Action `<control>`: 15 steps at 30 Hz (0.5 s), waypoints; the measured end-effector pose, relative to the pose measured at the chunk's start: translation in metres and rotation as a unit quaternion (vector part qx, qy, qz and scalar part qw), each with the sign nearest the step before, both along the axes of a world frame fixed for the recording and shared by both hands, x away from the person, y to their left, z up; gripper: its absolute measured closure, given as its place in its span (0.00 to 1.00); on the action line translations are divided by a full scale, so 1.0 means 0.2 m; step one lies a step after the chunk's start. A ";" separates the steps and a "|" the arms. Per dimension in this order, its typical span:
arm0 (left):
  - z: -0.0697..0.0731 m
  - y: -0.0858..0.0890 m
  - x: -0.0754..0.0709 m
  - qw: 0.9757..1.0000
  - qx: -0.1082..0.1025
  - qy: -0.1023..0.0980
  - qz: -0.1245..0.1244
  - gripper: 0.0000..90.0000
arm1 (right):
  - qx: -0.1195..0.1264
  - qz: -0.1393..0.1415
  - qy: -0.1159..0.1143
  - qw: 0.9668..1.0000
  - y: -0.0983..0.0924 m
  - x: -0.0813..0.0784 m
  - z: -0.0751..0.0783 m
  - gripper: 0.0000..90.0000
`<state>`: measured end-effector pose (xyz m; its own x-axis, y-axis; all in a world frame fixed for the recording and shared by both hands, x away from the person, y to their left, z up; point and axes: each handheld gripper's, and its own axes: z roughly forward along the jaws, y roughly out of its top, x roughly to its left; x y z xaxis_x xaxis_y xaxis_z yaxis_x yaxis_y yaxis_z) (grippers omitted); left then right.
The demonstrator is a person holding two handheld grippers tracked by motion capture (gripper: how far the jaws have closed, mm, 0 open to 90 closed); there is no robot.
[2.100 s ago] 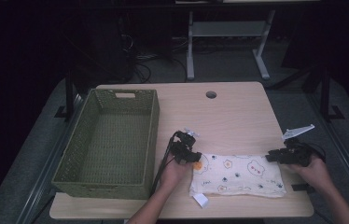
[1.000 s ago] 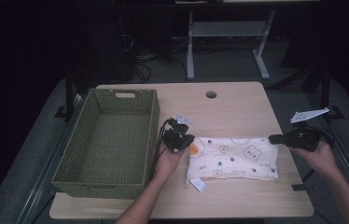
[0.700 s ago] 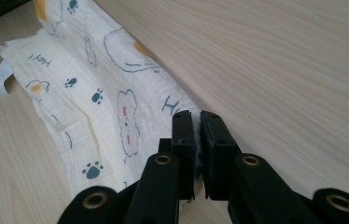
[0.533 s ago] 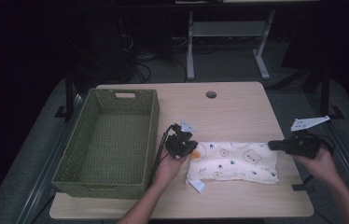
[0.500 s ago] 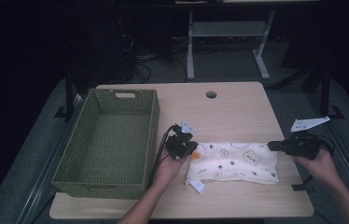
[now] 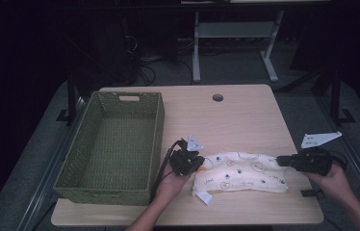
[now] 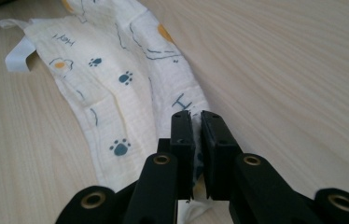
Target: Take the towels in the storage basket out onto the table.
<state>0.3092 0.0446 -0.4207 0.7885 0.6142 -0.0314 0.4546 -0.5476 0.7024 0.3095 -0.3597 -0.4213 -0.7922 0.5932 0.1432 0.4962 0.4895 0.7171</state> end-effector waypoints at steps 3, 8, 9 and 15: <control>0.00 0.00 -0.04 1.000 0.004 0.000 -0.012 0.96 | 0.000 0.004 0.001 1.000 -0.01 -0.04 -0.02 0.93; -0.02 0.01 -0.09 1.000 0.010 0.007 -0.027 0.96 | -0.001 0.008 0.005 1.000 -0.03 -0.09 -0.04 0.93; -0.02 0.02 -0.10 0.999 0.016 0.009 -0.033 0.96 | 0.001 0.008 0.010 1.000 -0.03 -0.10 -0.04 0.93; -0.06 0.01 -0.16 0.998 0.035 0.024 -0.054 0.96 | -0.001 0.011 0.016 1.000 -0.04 -0.16 -0.09 0.92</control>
